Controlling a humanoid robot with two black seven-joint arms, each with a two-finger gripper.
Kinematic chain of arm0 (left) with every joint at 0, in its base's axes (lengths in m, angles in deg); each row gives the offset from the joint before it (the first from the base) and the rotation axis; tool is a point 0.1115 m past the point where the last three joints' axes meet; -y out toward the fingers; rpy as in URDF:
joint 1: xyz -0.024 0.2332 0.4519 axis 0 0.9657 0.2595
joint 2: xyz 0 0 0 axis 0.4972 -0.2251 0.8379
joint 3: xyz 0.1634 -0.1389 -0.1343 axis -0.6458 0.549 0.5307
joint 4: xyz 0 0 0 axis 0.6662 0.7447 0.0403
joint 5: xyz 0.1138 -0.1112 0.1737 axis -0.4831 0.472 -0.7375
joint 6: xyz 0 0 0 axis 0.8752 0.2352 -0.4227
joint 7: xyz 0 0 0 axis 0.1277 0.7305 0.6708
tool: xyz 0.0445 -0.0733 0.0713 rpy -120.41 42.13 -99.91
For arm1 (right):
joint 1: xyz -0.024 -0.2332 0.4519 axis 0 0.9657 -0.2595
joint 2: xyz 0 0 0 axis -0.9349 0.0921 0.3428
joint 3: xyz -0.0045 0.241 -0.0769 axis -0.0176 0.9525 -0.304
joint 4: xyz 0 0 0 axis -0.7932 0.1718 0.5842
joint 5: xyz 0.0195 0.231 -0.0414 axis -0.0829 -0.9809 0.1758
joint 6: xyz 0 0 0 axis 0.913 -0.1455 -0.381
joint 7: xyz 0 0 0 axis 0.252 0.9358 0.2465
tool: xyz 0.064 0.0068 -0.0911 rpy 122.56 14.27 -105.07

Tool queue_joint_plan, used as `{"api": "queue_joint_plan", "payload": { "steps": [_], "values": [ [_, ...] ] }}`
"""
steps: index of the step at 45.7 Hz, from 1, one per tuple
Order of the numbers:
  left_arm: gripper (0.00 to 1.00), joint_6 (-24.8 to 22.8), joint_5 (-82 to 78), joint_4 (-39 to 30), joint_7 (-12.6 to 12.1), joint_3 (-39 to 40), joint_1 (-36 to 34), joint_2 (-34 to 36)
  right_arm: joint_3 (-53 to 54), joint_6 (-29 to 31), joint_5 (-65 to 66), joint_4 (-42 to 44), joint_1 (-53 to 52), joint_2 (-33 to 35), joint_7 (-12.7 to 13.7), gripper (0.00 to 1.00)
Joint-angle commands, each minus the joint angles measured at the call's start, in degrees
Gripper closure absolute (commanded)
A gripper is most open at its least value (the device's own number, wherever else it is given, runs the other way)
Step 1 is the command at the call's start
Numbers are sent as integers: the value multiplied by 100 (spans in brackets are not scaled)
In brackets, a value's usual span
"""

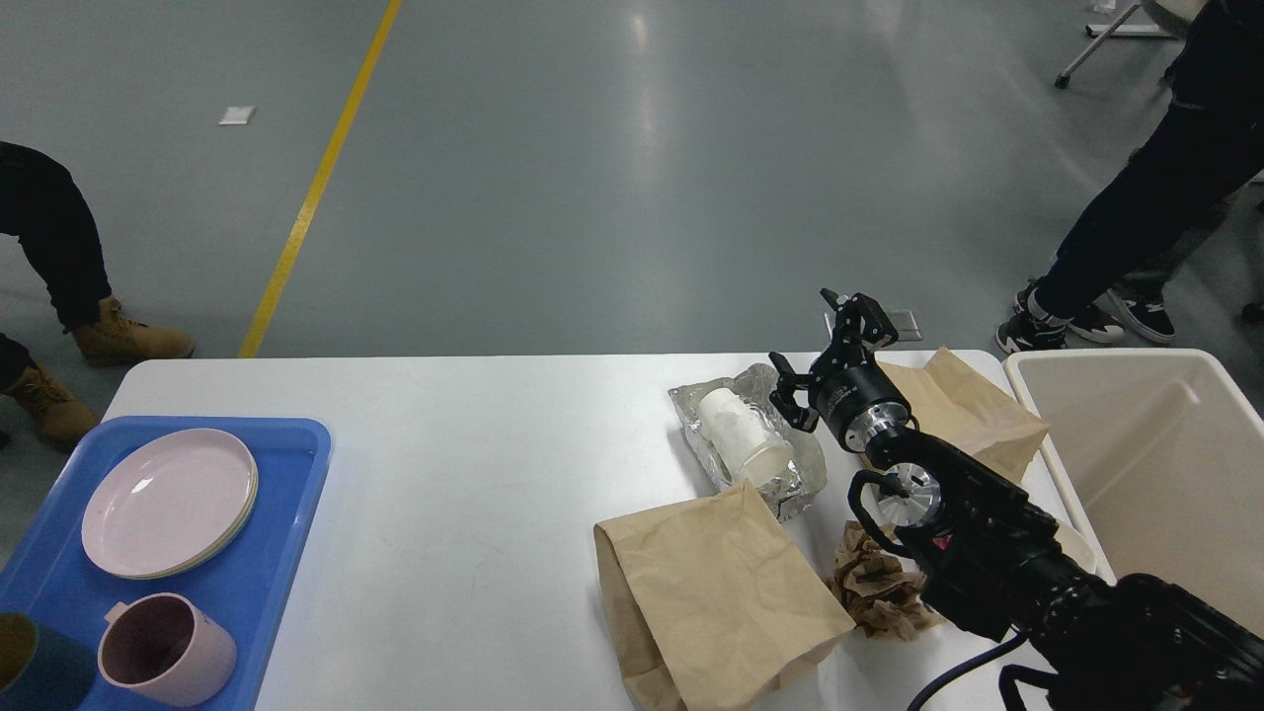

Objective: Tidy desktop
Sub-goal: 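Raise the open left gripper up away from the tray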

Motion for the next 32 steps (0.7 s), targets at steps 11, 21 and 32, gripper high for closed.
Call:
{"api": "queue_joint_plan", "payload": {
  "steps": [11, 21, 32],
  "values": [
    [4, 363, 255, 703, 225, 4891, 2753, -436, 0, 0, 1, 0, 0, 0, 0, 0],
    [4, 1549, 167, 1899, 480, 7785, 4390, -2072, 0, 0, 1, 0, 0, 0, 0, 0],
    [4, 1691, 203, 2154, 1462, 8805, 5444, -2696, 0, 0, 1, 0, 0, 0, 0, 0]
  ]
}}
